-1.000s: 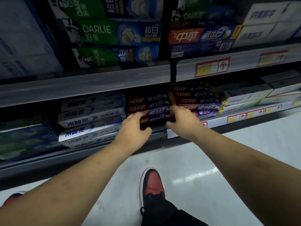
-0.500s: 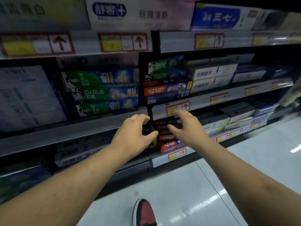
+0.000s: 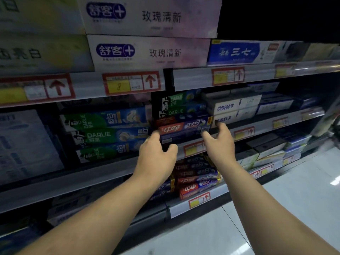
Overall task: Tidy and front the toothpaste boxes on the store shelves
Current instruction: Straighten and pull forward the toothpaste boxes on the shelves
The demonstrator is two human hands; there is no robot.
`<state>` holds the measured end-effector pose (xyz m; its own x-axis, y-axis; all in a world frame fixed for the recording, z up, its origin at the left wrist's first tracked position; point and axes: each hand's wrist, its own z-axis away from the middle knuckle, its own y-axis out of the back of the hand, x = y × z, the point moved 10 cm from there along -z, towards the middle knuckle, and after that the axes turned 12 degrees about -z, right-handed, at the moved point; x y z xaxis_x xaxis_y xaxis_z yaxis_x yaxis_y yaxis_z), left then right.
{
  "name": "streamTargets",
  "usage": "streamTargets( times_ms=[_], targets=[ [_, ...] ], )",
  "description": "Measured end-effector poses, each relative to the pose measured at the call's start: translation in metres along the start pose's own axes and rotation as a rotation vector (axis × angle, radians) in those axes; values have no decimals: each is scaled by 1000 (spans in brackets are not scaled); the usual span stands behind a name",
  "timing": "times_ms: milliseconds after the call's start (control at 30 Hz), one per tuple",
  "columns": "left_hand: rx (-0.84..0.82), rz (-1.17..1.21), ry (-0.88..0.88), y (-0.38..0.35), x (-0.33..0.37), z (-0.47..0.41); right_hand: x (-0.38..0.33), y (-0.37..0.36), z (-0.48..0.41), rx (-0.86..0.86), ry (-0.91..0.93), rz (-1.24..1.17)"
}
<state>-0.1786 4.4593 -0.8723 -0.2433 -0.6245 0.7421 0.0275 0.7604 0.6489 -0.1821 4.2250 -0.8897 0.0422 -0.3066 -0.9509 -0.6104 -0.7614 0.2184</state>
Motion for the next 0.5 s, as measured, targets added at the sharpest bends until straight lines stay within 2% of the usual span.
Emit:
streamTargets(
  times_ms=[167,400,500],
  targets=[
    [8,89,14,-1,4,-8,-3,-13,-8,6,6,-42],
    [23,199,49,-9,-11,2,0,7,-4,146,-33,-343],
    [51,302,34,-7,-15,15,0,21,6,178,-24,-400]
  ],
)
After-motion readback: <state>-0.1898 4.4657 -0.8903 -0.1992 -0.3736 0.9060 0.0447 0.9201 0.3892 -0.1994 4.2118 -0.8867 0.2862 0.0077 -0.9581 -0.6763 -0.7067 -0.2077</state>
